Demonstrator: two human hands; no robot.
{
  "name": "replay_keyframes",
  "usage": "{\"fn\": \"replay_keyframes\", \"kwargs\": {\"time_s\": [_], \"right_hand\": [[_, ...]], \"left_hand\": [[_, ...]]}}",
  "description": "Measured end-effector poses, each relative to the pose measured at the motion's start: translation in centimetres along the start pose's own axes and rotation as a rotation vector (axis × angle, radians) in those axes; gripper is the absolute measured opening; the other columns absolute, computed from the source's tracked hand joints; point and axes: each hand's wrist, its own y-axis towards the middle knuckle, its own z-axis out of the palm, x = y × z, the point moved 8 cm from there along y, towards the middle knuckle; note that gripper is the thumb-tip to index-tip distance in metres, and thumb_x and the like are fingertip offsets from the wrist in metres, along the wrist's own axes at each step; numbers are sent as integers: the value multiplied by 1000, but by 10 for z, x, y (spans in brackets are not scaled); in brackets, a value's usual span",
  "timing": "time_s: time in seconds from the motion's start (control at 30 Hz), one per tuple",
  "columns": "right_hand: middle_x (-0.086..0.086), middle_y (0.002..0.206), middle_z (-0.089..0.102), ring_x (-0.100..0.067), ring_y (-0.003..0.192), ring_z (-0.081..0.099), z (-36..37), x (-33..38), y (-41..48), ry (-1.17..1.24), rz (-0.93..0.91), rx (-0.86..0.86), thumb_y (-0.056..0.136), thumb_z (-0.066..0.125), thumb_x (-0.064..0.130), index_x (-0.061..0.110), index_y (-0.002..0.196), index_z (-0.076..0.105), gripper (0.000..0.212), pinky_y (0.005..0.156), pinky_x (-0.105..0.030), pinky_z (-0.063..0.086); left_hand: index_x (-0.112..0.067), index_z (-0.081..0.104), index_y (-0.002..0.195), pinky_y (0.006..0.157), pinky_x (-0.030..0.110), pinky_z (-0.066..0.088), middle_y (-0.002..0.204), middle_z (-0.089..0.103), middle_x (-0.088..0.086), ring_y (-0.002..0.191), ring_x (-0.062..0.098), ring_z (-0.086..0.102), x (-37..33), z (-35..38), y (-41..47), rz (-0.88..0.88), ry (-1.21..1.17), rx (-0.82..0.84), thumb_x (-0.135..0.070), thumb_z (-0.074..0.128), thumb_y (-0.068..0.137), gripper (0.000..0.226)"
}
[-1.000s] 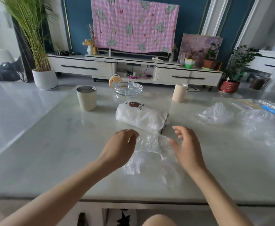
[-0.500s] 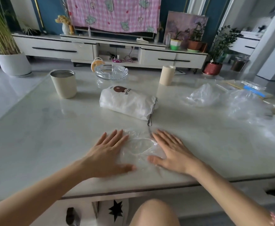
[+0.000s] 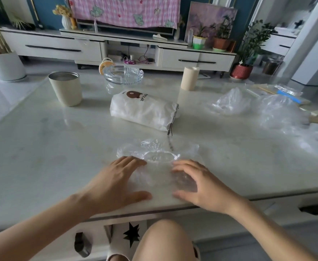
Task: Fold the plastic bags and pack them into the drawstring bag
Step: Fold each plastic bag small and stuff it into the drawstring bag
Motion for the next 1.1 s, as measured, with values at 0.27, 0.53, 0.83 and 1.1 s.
{"fn": "replay_keyframes", "kwargs": {"time_s": [0.27, 0.53, 0.83, 1.1], "right_hand": [[0, 78, 66, -17, 74, 59, -20, -2, 6, 197, 60, -417, 93, 57, 18, 16, 85, 64, 11, 71, -26, 43], [13, 90, 55, -5, 87, 48, -3, 17, 3, -100, -147, -307, 83, 60, 38, 12, 102, 64, 32, 82, -21, 38], [-2, 65, 66, -20, 69, 60, -22, -14, 3, 356, 177, -261, 91, 58, 18, 5, 73, 65, 23, 71, -30, 44], [0, 70, 56, -30, 80, 58, -32, -7, 28, -111, 298, -462, 96, 45, 40, 14, 106, 49, 28, 60, -32, 32]], "left_hand": [[-11, 47, 130, 81, 33, 48, 109, 63, 3, 99, 24, 59, -10, 2, 9, -318, 18, -146, -72, 45, 67, 87], [-10, 52, 122, 62, 30, 31, 98, 67, 11, 88, 36, 59, 14, -14, 4, -448, -95, -292, -2, 46, 87, 36], [-19, 65, 77, 64, 25, 43, 74, 67, -4, 70, 11, 60, 24, -30, -14, -356, -215, 9, -49, 54, 88, 35], [-6, 55, 78, 59, 38, 41, 71, 62, 8, 74, 35, 59, 23, -16, 5, -663, -43, -218, -49, 35, 95, 50]]}}
